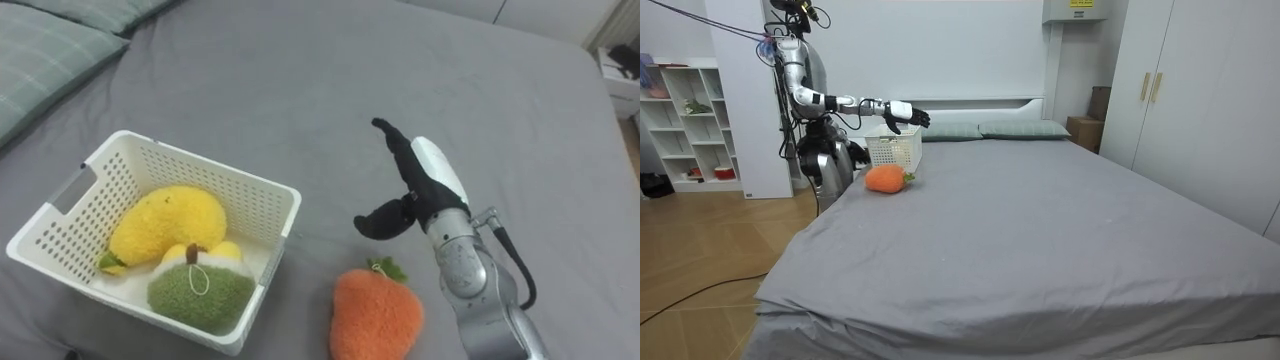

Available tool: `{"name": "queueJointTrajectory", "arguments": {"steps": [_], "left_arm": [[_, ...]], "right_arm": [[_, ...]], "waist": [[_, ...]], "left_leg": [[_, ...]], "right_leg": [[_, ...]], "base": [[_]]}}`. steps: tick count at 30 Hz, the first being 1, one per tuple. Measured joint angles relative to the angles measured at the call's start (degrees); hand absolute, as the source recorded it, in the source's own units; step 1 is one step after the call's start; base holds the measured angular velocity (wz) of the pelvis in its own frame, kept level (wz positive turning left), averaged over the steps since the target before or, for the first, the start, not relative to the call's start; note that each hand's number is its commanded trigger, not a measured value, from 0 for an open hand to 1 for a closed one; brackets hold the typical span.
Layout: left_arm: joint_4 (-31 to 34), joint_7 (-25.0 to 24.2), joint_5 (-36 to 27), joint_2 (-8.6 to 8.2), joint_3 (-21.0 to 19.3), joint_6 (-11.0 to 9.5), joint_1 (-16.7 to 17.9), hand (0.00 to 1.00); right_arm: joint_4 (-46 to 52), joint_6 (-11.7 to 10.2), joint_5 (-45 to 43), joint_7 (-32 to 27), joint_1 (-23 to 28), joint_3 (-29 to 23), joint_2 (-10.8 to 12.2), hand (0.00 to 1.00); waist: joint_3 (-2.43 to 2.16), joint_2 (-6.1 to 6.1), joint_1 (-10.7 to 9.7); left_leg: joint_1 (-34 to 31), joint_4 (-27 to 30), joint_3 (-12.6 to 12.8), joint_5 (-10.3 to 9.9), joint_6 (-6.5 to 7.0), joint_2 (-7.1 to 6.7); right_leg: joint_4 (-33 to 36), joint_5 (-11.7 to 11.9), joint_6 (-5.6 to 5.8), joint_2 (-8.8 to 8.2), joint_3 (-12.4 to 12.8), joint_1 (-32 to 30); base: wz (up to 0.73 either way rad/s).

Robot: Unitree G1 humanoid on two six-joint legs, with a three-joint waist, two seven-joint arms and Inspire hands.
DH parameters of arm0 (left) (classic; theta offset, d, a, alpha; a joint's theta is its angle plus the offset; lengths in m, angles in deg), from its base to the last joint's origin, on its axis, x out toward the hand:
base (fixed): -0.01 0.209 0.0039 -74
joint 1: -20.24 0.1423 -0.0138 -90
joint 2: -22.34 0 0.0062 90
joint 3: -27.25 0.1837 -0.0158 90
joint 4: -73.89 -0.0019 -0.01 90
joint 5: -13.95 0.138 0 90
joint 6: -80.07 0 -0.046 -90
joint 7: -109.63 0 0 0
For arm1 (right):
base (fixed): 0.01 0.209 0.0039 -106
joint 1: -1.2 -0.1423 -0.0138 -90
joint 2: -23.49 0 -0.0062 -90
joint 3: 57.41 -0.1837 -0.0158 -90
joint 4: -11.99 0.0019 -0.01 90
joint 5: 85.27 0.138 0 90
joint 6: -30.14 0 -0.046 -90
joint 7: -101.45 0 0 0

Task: Collect toys from the bed

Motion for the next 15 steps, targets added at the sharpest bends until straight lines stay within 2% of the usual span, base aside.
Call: {"name": "queueJointTrajectory", "arguments": {"steps": [5, 10, 15], "left_arm": [[0.0, 1.7, -1.0, -0.70, 0.1, 0.0, 0.1, 0.00], [-0.8, 3.7, -1.2, -1.17, 0.1, -0.2, 0.3, 0.00], [-0.8, 4.6, -1.3, -1.99, 0.6, -0.2, 0.4, 0.00]], "right_arm": [[-0.6, 0.0, 1.0, 0.0, 3.3, -0.1, 2.2, 0.00], [-2.5, 0.0, 1.0, 0.0, 3.6, -0.1, 2.6, 0.00], [-7.1, 0.0, 1.2, 0.0, 4.2, 0.5, 3.4, 0.00]], "waist": [[0.15, 0.42, -0.5], [0.10, 0.67, -1.3], [-0.08, 0.91, -1.3]], "left_leg": [[-0.3, 0.0, 0.2, 0.0, 0.01, 0.01], [-0.3, 0.0, 0.2, 0.0, 0.00, 0.08], [0.0, 0.0, 0.3, 0.0, 0.00, 0.02]], "right_leg": [[0.0, 0.0, 0.00, 0.02, 0.6, -0.3], [0.0, 0.0, 0.00, 0.11, 0.7, -0.4], [0.0, 0.0, 0.02, 0.07, 0.9, -0.3]], "base": [[-0.01], [0.00], [0.00]]}}
